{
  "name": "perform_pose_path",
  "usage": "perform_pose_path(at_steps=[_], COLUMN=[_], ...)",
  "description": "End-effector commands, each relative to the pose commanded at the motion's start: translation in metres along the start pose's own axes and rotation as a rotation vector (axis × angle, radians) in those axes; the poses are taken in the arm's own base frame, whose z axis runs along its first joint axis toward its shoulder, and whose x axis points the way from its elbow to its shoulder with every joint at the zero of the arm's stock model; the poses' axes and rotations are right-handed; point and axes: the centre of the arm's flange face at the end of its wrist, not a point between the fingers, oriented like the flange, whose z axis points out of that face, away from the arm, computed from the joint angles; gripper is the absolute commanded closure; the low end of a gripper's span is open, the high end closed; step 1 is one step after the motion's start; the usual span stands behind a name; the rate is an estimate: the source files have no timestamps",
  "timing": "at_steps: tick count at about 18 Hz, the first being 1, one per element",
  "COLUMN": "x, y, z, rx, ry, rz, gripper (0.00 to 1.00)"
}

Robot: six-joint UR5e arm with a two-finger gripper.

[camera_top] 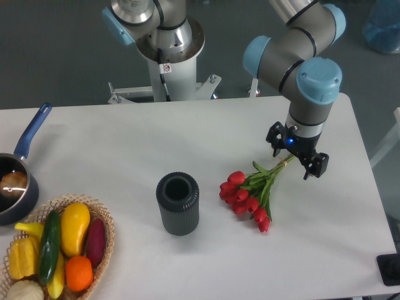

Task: Pick up the flowers from the table
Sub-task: 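Lower the open gripper onto the green stems of the red tulips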

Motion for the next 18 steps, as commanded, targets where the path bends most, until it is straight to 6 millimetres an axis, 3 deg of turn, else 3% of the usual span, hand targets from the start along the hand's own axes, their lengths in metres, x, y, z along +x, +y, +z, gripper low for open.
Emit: perform_pose_path(at_steps=[5, 7, 10, 12, 18], x=[0.005, 0.019, 0.044, 0.046, 0.043], y=[0.001, 0.014, 0.027, 0.025, 0.019], z=[0.008, 0.029, 0.044, 0.045, 0.085], rx=[-0.001, -0.002, -0.002, -0.004, 0.012], ry=[0.018, 0.067, 0.110, 0.112, 0.166], rz=[-0.014, -0.042, -0.053, -0.027, -0.020], gripper=[0.00, 0.00, 0.00, 0.00, 0.00])
